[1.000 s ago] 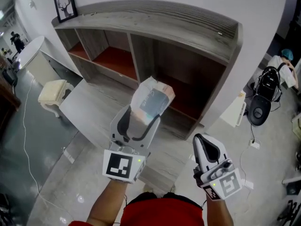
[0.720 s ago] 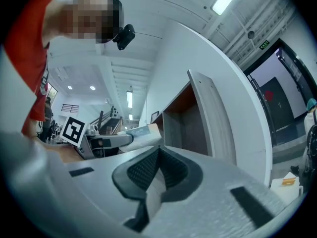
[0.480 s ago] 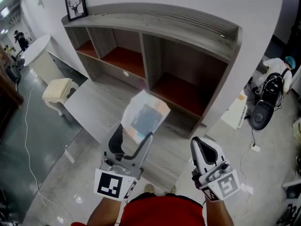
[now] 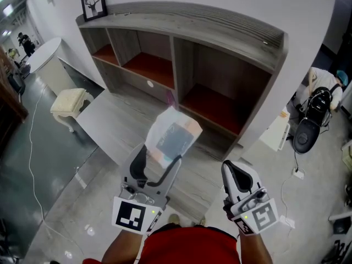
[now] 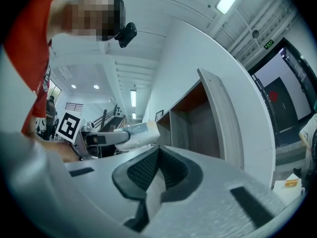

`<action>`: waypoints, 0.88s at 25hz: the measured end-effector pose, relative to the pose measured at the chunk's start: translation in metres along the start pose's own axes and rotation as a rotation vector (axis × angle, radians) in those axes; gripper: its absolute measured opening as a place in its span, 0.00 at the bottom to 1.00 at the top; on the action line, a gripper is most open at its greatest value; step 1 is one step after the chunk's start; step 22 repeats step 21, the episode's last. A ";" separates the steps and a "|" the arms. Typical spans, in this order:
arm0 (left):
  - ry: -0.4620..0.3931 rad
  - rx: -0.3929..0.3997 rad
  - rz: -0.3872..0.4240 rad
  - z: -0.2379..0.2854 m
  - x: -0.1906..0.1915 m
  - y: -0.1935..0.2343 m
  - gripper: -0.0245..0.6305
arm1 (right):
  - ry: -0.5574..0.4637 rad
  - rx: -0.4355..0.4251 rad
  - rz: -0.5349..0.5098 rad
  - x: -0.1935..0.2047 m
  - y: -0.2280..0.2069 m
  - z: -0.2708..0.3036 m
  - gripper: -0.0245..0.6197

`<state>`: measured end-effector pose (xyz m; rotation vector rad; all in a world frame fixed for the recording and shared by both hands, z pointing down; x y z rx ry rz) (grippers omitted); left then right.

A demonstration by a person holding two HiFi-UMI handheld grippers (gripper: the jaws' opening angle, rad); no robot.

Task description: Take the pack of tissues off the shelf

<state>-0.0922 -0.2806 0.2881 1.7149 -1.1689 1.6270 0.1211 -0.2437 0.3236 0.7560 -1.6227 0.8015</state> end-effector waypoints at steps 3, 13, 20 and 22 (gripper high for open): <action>0.001 0.001 -0.001 -0.001 0.000 0.000 0.51 | 0.001 0.001 -0.004 -0.001 0.001 -0.001 0.05; -0.002 0.004 -0.007 -0.003 0.000 -0.001 0.51 | -0.002 0.008 -0.004 -0.001 0.005 -0.005 0.05; 0.010 -0.008 -0.011 0.004 -0.001 -0.001 0.51 | -0.007 0.017 0.004 -0.004 -0.005 -0.005 0.05; 0.010 -0.011 -0.012 0.004 -0.001 -0.001 0.51 | -0.008 0.018 0.004 -0.004 -0.006 -0.006 0.05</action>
Point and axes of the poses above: the fingertips, and each gripper's own axes: z forward along the fingers, y to its left, x out of its underside, the point moved 7 cm from there along -z, backward along the fingers, and after that the axes turned 6 degrees about z, right-handed, at the moved point
